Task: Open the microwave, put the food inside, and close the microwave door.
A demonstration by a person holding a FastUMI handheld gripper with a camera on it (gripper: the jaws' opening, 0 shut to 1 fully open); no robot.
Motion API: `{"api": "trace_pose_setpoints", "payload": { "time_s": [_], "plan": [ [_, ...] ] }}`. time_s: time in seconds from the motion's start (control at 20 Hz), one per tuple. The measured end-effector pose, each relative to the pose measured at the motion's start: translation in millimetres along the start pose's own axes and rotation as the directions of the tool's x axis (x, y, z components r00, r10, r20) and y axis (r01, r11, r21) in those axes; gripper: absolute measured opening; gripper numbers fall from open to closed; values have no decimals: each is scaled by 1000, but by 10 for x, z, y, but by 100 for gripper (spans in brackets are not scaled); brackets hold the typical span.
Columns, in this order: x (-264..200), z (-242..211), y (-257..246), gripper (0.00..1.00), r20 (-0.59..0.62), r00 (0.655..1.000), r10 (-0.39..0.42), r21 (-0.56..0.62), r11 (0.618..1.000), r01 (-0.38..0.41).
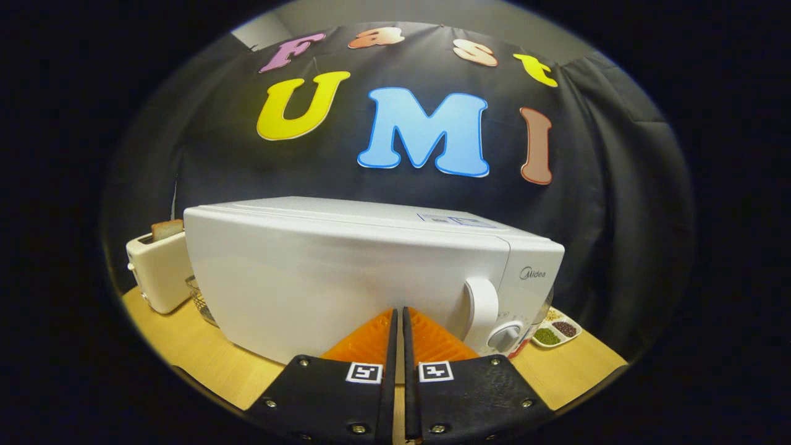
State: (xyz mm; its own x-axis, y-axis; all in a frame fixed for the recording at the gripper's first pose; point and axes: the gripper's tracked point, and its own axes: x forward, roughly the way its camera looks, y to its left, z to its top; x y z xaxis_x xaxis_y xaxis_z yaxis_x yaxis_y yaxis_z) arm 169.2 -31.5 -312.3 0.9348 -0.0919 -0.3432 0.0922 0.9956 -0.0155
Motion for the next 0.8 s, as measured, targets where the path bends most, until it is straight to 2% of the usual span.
{"api": "trace_pose_setpoints", "payload": {
  "time_s": [0.2,0.45,0.65,0.8],
  "plan": [
    [-551,152,91,7,7,996,89,17,996,-89],
    [-1369,728,173,7,66,977,201,58,977,-205],
    [-2067,1337,124,7,151,962,227,47,970,-237],
    [-2360,1629,92,7,174,954,242,50,966,-254]
  ]
}}
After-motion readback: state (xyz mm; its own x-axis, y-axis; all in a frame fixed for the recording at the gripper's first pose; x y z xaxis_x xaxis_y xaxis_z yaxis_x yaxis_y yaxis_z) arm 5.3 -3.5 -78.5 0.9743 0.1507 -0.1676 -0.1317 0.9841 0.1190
